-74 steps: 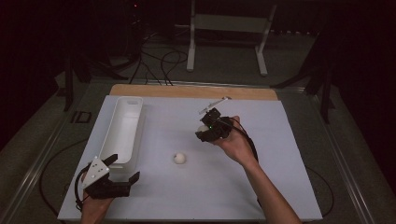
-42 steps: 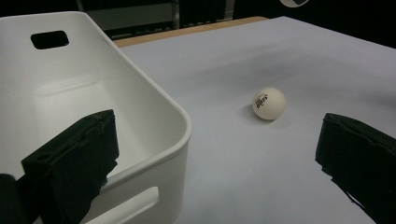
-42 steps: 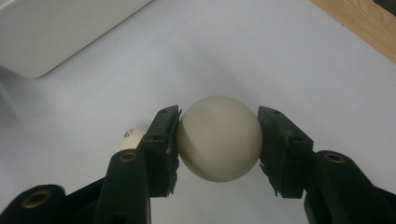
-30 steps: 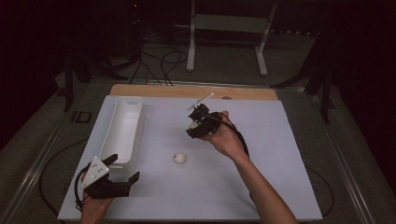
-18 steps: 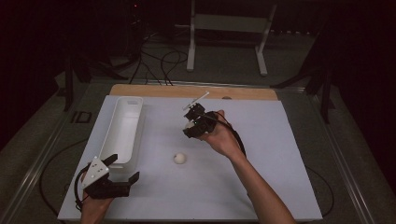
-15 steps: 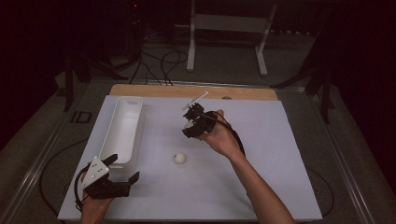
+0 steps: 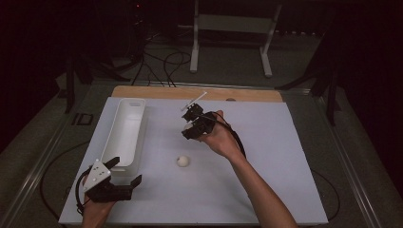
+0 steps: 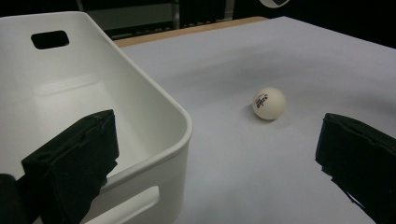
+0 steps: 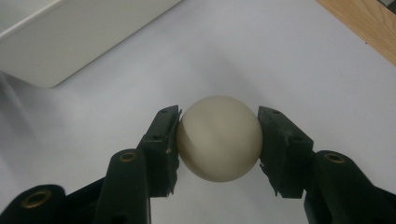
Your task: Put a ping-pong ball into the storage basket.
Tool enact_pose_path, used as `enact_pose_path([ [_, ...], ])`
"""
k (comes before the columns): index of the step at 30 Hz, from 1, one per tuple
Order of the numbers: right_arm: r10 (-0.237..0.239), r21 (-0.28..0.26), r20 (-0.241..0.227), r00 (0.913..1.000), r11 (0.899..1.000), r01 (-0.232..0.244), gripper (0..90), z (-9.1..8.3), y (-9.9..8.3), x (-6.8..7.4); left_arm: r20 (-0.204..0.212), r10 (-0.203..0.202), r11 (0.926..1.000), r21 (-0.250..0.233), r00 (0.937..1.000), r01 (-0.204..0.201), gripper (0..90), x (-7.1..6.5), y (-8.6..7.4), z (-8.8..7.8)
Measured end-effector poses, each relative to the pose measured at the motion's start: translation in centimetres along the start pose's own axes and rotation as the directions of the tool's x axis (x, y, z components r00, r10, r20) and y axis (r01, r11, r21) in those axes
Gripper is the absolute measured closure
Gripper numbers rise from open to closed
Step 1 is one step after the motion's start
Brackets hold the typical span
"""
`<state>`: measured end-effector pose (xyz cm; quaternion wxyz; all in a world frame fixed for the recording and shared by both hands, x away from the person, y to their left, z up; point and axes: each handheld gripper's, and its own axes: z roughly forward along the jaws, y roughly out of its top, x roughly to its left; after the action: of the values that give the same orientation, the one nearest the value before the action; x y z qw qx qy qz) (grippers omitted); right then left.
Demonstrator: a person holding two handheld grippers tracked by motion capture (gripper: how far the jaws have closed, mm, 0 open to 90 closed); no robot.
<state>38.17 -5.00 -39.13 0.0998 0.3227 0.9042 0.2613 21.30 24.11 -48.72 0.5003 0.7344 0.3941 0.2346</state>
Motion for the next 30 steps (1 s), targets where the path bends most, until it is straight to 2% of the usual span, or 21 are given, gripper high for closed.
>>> enact_pose_path([
  [30, -0.005, 0.0, -0.015, 0.9999, 1.0, 0.005, 50.3, 0.7, 1.4, 0.6, -0.001, 0.002, 1.0, 0.0, 1.0, -0.002, 0.0, 0.0, 0.0, 0.0],
])
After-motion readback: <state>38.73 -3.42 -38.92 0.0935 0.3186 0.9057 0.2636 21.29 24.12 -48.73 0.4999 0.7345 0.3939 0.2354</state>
